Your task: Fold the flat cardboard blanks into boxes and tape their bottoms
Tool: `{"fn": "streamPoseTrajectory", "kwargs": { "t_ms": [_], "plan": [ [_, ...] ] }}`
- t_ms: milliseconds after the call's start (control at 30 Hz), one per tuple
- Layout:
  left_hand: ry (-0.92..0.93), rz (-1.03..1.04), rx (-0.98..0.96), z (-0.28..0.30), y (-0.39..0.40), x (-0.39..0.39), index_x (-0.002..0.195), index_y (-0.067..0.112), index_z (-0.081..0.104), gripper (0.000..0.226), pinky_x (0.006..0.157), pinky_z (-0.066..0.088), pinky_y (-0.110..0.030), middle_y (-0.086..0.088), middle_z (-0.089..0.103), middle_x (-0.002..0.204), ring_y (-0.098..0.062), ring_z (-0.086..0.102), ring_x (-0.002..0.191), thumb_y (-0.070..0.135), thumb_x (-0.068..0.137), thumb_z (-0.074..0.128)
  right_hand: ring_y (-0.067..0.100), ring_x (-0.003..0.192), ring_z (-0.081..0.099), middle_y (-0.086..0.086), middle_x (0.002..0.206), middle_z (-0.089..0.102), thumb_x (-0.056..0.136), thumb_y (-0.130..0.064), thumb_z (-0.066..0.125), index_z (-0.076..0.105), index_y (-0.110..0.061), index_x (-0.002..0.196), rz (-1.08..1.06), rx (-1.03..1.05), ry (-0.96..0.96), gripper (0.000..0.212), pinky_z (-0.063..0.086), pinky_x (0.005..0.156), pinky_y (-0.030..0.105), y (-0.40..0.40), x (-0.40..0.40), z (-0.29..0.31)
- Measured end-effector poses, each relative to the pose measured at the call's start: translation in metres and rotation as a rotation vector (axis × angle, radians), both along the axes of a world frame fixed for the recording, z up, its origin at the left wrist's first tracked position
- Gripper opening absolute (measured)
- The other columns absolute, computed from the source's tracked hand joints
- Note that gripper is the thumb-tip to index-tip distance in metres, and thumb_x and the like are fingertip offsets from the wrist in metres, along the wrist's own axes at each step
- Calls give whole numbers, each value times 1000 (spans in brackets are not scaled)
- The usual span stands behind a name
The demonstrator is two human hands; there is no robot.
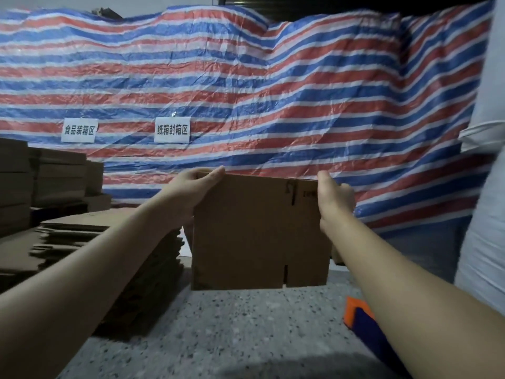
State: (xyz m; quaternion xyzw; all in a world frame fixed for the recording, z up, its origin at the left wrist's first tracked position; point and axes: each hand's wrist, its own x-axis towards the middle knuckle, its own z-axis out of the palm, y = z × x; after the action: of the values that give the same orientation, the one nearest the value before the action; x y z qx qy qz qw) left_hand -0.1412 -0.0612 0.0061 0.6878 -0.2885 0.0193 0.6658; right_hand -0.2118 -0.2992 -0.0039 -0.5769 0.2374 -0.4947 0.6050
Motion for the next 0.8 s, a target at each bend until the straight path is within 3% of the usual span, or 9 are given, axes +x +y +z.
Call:
{"fn": "streamPoseTrajectory", "kwargs": {
  "t_ms": [100,167,300,400,500,567,700,800],
  "plan": [
    [166,-13,1,-31,-18,12,112,21,66,34,87,55,-44,-6,73,104,-24,69,98,46,89,68,12,77,52,-4,102,57,94,-50,56,51,-14,131,-69,-91,83,52,35,56,26,-5,-11,-28],
    [239,2,22,-55,-29,17,105,19,70,30,82,58,-43,-7,76,96,-25,72,91,44,89,67,12,76,55,-2,96,59,96,-48,56,54,-14,126,-77,-77,137,46,36,56,26,-8,-16,-51],
    [353,27,67,-96,-43,19,79,16,77,23,76,61,-43,-13,76,80,-27,74,76,33,88,64,18,90,57,1,108,59,98,-43,56,51,-13,133,-76,-8,230,47,45,71,35,-13,-23,-100],
    [338,19,95,-113,-47,17,71,23,78,25,65,59,-37,-11,74,75,-23,72,67,32,89,63,32,120,57,12,136,56,98,-44,55,45,-11,144,-83,4,266,58,51,93,46,-15,-26,-125],
    [329,4,79,-120,-44,17,75,17,76,25,76,59,-45,-14,73,77,-28,71,75,32,90,64,34,133,49,12,149,48,98,-50,55,37,-13,152,-90,-36,268,68,46,100,48,-17,-26,-133],
    [324,-22,90,-119,-43,20,83,13,74,22,85,56,-48,-15,72,80,-30,68,80,30,92,64,32,129,52,12,144,52,96,-56,54,41,-14,149,-91,-43,274,69,49,97,45,-18,-26,-135],
    [399,-133,140,-110,-35,19,99,5,71,23,78,58,-38,-19,73,95,-27,70,86,26,94,61,31,122,56,7,134,58,90,-66,56,46,-16,142,-108,-12,267,73,46,105,56,-13,-26,-141],
    [438,-212,177,-104,-32,15,111,12,72,28,80,59,-36,-17,73,108,-28,69,99,27,96,54,29,115,59,8,130,59,92,-58,57,44,-15,142,-91,5,234,67,52,95,53,-9,-23,-144]
  ]
}}
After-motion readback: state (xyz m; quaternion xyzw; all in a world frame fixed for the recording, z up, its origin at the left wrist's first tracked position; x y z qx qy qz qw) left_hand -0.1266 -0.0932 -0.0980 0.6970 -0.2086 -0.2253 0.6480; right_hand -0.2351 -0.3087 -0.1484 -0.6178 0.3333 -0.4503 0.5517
